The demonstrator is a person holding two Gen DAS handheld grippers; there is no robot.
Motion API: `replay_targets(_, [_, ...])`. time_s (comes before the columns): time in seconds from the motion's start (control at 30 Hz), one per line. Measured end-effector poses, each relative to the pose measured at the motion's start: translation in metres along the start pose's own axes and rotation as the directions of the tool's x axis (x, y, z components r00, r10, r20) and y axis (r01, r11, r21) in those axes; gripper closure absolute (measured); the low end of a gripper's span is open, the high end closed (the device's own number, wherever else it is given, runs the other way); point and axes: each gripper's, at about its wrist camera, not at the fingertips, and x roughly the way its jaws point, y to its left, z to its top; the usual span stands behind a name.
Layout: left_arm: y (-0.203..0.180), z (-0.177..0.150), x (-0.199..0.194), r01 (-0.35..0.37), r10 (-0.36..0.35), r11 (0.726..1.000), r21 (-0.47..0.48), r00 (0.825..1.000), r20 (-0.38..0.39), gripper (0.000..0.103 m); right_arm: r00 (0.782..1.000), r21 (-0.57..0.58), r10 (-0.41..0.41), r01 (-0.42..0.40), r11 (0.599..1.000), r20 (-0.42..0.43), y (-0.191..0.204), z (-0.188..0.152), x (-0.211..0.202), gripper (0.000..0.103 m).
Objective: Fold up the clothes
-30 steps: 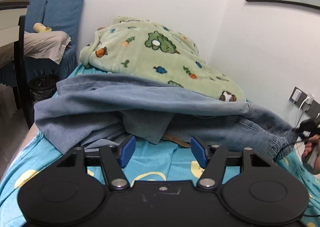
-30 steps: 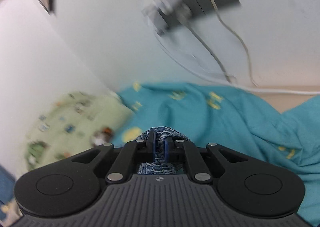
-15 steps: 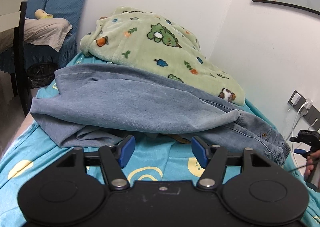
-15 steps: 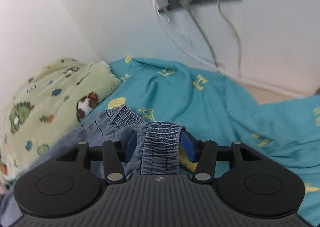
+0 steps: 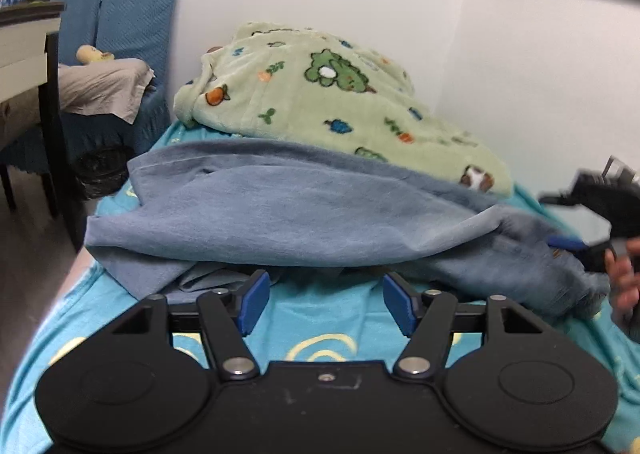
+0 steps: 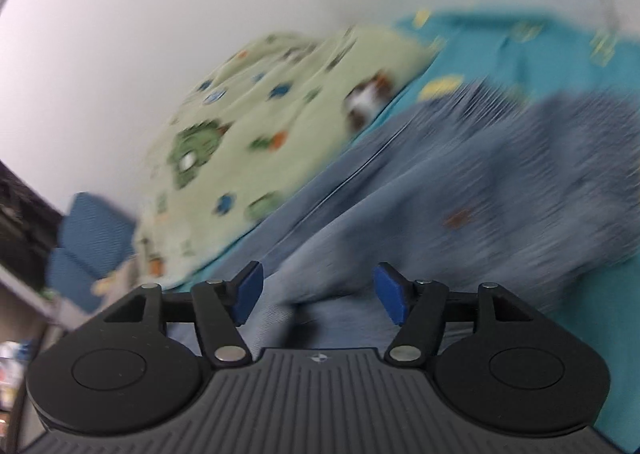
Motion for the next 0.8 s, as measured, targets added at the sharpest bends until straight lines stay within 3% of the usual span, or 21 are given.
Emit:
replay_targets(0.17, [0.004, -0.002, 0.012, -0.029, 0.029, 1.000, 0.004, 0.999, -0.035, 0.043, 0.994, 0.021, 0.042, -0.040, 0.999, -0.099, 0.014, -0.013, 0.054, 0.035])
replay_targets(0.3, [0.006, -0.003, 0.021, -0.022, 0.022, 1.000, -0.002, 0.998, -0.062, 0.043, 0.991, 0.042, 0.068, -0.064, 0.997, -0.112, 0.010, -0.011, 0.077, 0.036])
replay_targets(0.33, [0.007, -0.003, 0.023, -0.018, 0.018, 1.000, -0.006, 0.997, -0.069, 0.043, 0.991, 0.052, 0.075, -0.070, 0.996, -0.115, 0.007, -0.011, 0.082, 0.043])
replay_targets(0.4, [0.011, -0.003, 0.027, -0.008, 0.006, 1.000, -0.023, 0.997, -0.078, 0.043, 0.992, 0.058, 0.060, -0.054, 0.997, -0.108, 0.002, -0.013, 0.084, 0.066])
replay_targets(0.43, [0.014, -0.003, 0.028, 0.004, -0.007, 0.999, -0.039, 0.997, -0.078, 0.043, 0.993, 0.061, 0.053, -0.046, 0.997, -0.105, -0.001, -0.013, 0.085, 0.085])
replay_targets(0.47, [0.019, -0.002, 0.029, 0.017, -0.022, 0.998, -0.067, 0.997, -0.076, 0.043, 0.994, 0.064, 0.045, -0.039, 0.997, -0.102, -0.004, -0.014, 0.086, 0.092])
replay_targets(0.6, [0.041, 0.004, 0.029, 0.047, -0.064, 0.973, -0.225, 0.996, -0.068, 0.041, 0.995, -0.026, -0.004, 0.002, 1.000, -0.099, 0.012, -0.019, 0.065, 0.098])
replay_targets(0.8, [0.069, 0.012, 0.015, 0.055, -0.079, 0.918, -0.392, 0.996, -0.043, 0.040, 0.997, -0.057, 0.018, -0.022, 0.998, -0.072, 0.038, -0.023, -0.001, 0.099])
